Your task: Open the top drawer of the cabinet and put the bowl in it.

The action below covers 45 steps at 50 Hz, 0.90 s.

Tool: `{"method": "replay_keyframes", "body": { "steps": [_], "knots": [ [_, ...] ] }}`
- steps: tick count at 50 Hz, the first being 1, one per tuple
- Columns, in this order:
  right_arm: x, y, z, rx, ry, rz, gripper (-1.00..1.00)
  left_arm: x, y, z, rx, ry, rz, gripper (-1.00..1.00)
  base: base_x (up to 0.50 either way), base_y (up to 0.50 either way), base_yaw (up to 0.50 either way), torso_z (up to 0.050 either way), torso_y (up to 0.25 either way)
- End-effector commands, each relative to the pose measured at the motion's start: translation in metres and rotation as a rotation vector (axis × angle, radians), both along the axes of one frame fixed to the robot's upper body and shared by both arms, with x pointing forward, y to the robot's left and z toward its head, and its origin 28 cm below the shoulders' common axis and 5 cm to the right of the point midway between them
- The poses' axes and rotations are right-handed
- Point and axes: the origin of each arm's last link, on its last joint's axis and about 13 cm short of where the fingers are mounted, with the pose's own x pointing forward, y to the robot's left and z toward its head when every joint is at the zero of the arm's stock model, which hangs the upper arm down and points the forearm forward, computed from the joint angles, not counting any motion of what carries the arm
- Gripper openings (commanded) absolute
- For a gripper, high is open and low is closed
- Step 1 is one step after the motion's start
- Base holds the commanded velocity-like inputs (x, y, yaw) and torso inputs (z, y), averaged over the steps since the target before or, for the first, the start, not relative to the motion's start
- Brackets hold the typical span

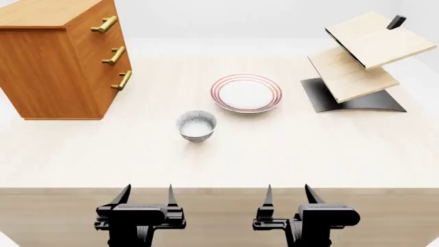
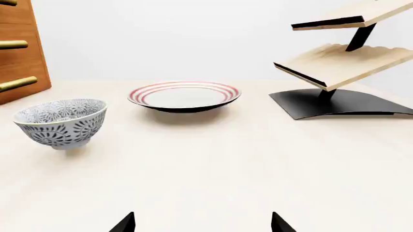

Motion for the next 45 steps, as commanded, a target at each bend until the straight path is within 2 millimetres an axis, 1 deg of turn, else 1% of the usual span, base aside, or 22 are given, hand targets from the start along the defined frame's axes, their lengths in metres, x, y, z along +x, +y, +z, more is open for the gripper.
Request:
{"method": "replay_keyframes", "body": {
  "steps": [1, 5, 45],
  "knots": [
    [0.0004, 0.0005, 0.0005, -0.006, 0.003, -0.005, 1.0, 0.0001, 0.0002, 0.0002, 0.003, -0.002, 0.0, 1.0, 0.0, 0.0, 0.0, 0.0, 0.0],
    [0.0023, 0.0008, -0.0006, -0.033, 0.02, -0.021, 1.0, 0.0007, 0.001, 0.0001, 0.009, -0.009, 0.004, 1.0, 0.0, 0.0, 0.0, 0.0, 0.0],
    [0.0033, -0.0007, -0.0017, -0.035, 0.036, -0.031, 1.0, 0.0021, 0.0005, 0.0016, 0.019, -0.004, 0.013, 1.0, 0.0, 0.5, 0.0, 0.0, 0.0]
  ]
}}
